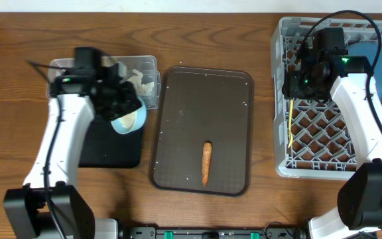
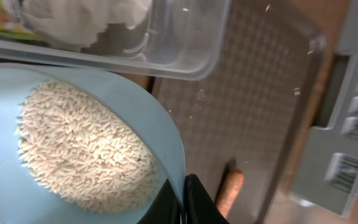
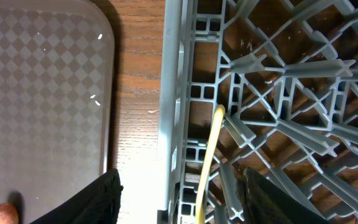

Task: Sort waste into correct bins and load items into the dishwasher rack
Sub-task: 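Carry the bowl left and tip the rice onto the black tray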

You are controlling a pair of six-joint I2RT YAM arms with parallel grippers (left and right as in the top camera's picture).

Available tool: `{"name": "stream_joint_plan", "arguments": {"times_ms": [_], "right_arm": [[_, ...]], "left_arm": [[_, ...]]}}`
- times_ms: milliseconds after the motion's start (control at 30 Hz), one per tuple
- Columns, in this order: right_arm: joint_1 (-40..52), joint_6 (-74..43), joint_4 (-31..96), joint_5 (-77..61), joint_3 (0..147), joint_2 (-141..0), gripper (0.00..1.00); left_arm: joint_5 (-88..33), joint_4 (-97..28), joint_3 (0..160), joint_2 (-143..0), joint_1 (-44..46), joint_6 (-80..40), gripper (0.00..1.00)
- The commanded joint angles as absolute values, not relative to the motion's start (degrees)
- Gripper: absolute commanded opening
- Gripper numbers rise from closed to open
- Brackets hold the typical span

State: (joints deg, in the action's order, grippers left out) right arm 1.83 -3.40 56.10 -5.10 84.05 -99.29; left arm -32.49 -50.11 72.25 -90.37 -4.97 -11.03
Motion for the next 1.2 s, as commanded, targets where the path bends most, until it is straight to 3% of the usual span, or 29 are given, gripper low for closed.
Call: {"name": "stream_joint_plan", "arguments": {"times_ms": [0, 300, 567, 767, 1167], "right_arm": [[2.17, -2.66, 56.14, -4.51, 85.03, -98.13, 0.60], [2.15, -2.68, 56.14, -4.51, 85.03, -98.15, 0.60], [2.17, -2.68, 56.14, -4.51, 85.03, -98.13, 0.60], [2.15, -2.68, 56.12, -4.51, 85.03, -98.13, 0.60], [2.15, -2.68, 56.10, -4.51, 85.03, -98.13, 0.60]], "left_arm": [[-44.73, -49.95, 70.94, -89.52, -10.74, -3.42, 0.06], [-60.27, -46.39, 64.60, -89.69, -23.94, 1.54, 0.06], [-77.60, -35.27, 55.24, -89.71, -32.64, 2.04, 0.06], [-85.60, -30.00, 51.11, -89.71, -36.25, 3.27, 0.06], [-90.08, -28.99, 50.78, -89.71, -37.21, 3.42, 0.07]]}}
